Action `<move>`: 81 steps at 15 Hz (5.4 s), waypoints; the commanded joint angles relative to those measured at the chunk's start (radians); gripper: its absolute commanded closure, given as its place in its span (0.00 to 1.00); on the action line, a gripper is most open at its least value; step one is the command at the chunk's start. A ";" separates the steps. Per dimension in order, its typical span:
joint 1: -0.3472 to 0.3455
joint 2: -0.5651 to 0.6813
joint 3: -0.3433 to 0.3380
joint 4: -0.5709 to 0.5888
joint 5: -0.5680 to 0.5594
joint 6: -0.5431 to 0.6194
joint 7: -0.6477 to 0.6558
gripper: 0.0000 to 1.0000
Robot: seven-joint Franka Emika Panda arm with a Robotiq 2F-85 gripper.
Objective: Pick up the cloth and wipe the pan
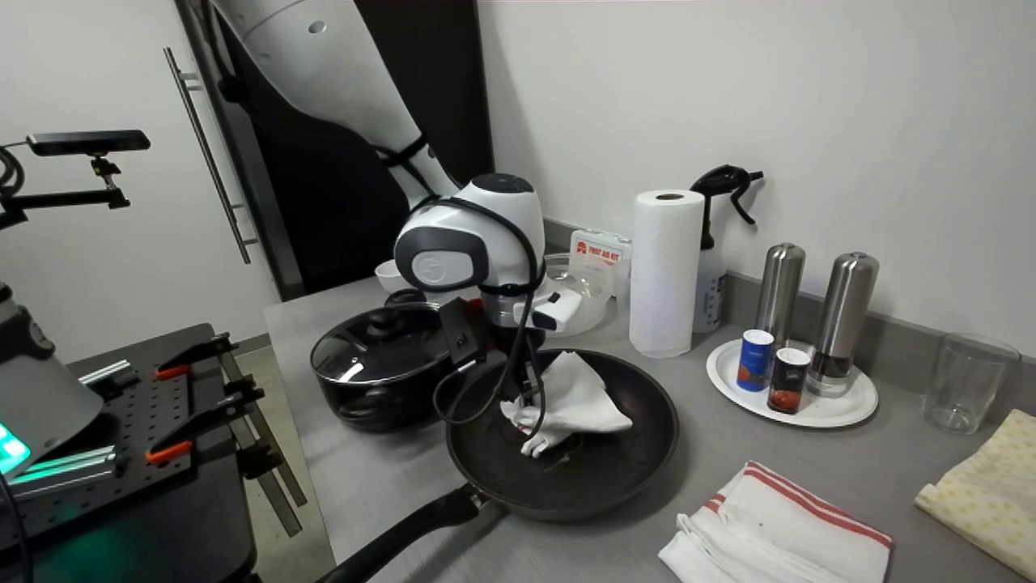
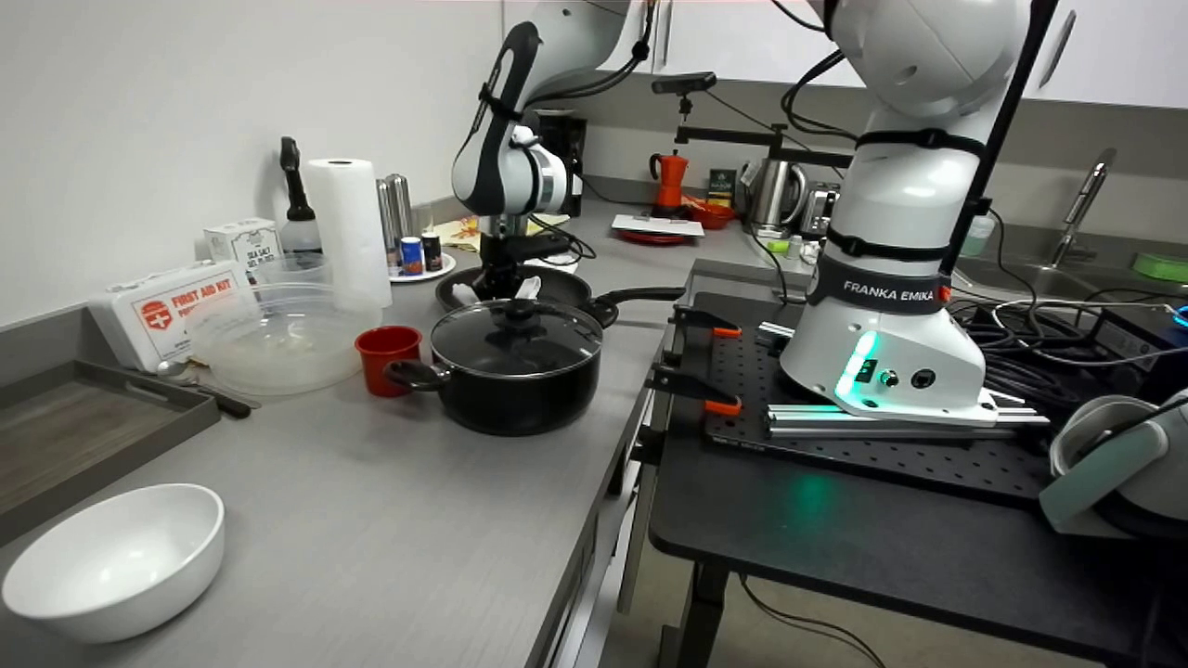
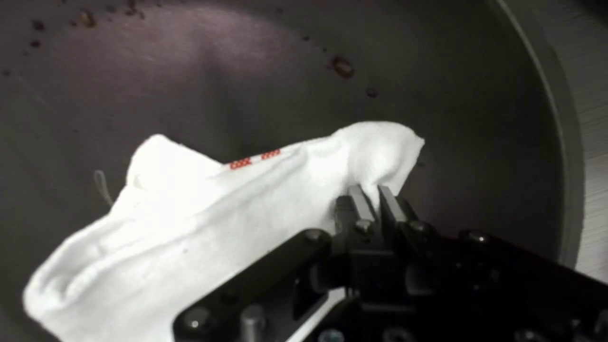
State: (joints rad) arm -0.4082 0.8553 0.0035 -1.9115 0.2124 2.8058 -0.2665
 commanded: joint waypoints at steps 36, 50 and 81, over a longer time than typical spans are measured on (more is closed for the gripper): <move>-0.267 -0.182 0.032 -0.215 -0.015 0.034 -0.003 0.98; -0.347 -0.374 0.026 -0.269 0.072 -0.106 -0.102 0.98; -0.577 0.101 -0.071 0.460 0.193 -0.748 0.041 0.98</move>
State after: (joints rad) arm -0.9753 0.8903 -0.0611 -1.5552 0.4004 2.1205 -0.2707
